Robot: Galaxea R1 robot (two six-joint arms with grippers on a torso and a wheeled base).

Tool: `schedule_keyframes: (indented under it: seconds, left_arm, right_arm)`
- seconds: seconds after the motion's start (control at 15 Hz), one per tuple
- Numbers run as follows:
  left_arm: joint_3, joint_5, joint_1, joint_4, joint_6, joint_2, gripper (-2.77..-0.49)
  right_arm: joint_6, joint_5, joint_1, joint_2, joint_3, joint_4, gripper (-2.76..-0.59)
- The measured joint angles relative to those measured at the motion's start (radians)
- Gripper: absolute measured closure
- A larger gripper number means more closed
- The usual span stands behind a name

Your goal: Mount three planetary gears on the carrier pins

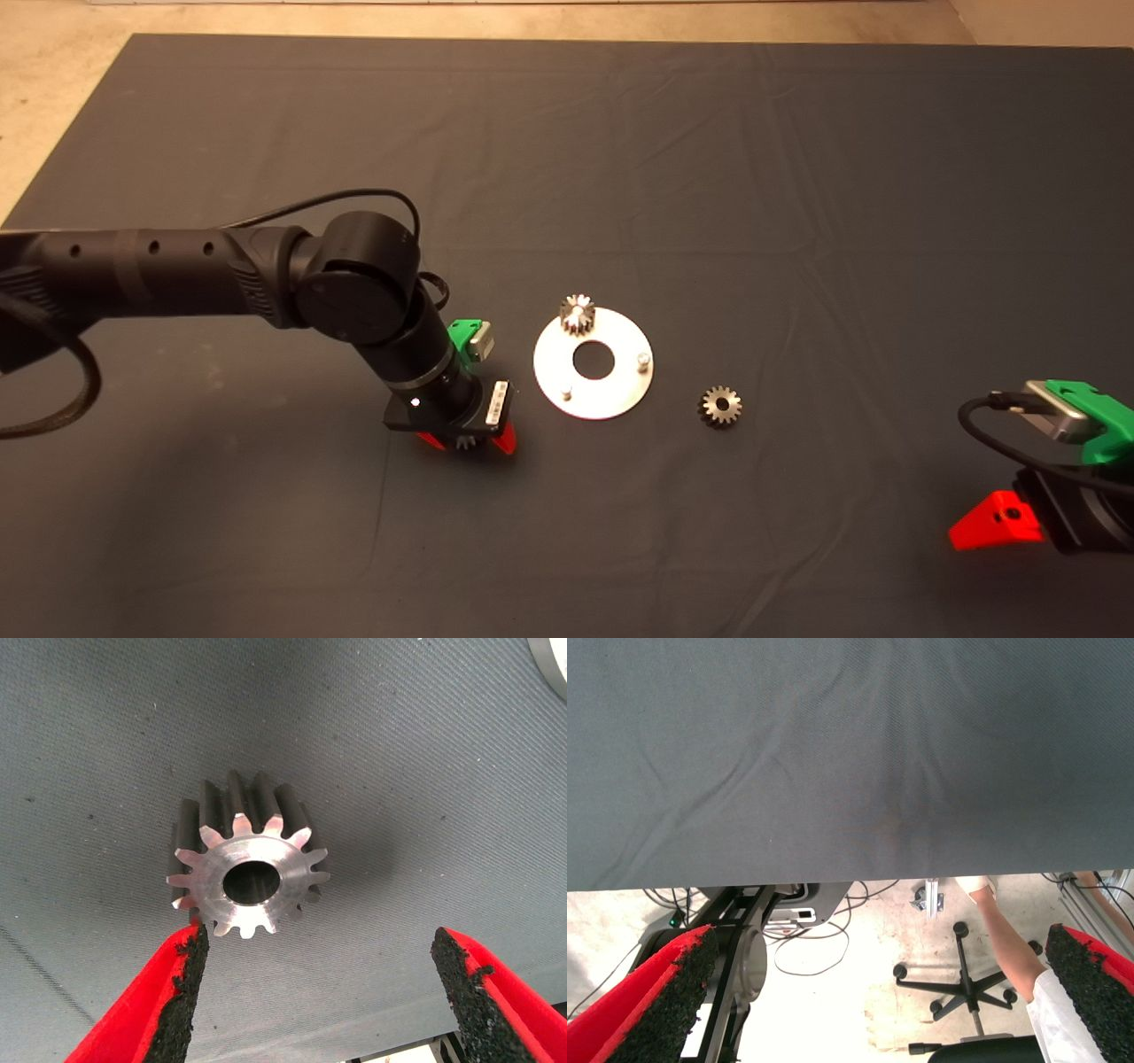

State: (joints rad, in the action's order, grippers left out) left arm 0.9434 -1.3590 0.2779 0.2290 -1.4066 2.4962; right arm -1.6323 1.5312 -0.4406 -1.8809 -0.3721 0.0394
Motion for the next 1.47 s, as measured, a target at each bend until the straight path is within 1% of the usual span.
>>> schedule_keyframes:
  seconds: [0.2, 0.27, 0.33, 0.47, 0.53, 0.6, 1.13, 1.27, 1.33, 1.47]
  left_arm:
    - [0.004, -0.003, 0.000, 0.000, 0.001, 0.001, -1.76]
    - [0.007, -0.011, 0.000, 0.000, 0.001, 0.003, -1.76]
    - [0.013, -0.022, 0.000, 0.000, 0.001, 0.006, -1.80]
    - [0.015, -0.053, 0.000, 0.005, 0.006, 0.009, -1.82]
    - [0.020, -0.067, 0.000, 0.023, 0.007, 0.008, -1.87]
    - [0.023, -0.071, 0.000, 0.028, 0.008, 0.006, -1.88]
    - [0.024, -0.073, 0.000, 0.029, 0.008, 0.009, -1.88]
    - [0.026, -0.073, 0.000, 0.031, 0.008, 0.020, -1.88]
    - [0.026, -0.073, 0.000, 0.036, 0.008, 0.027, -1.88]
    - [0.026, -0.075, 0.000, 0.062, 0.008, 0.044, -1.88]
  right_arm:
    - [0.000, 0.000, 0.000, 0.000, 0.000, 0.000, -2.75]
    - [0.000, 0.000, 0.000, 0.000, 0.000, 0.000, -2.75]
    - [0.000, 0.000, 0.000, 0.000, 0.000, 0.000, -2.75]
    - [0.000, 0.000, 0.000, 0.000, 0.000, 0.000, -2.75]
    - [0.000, 0.000, 0.000, 0.000, 0.000, 0.000, -2.75]
    - [0.000, 0.000, 0.000, 0.000, 0.000, 0.000, -2.75]
    - [0.000, 0.000, 0.000, 0.000, 0.000, 0.000, -2.75]
    - [0.000, 0.000, 0.000, 0.000, 0.000, 0.000, -2.75]
    - [0.000, 0.000, 0.000, 0.000, 0.000, 0.000, -2.75]
    - [0.000, 0.000, 0.000, 0.000, 0.000, 0.000, -2.75]
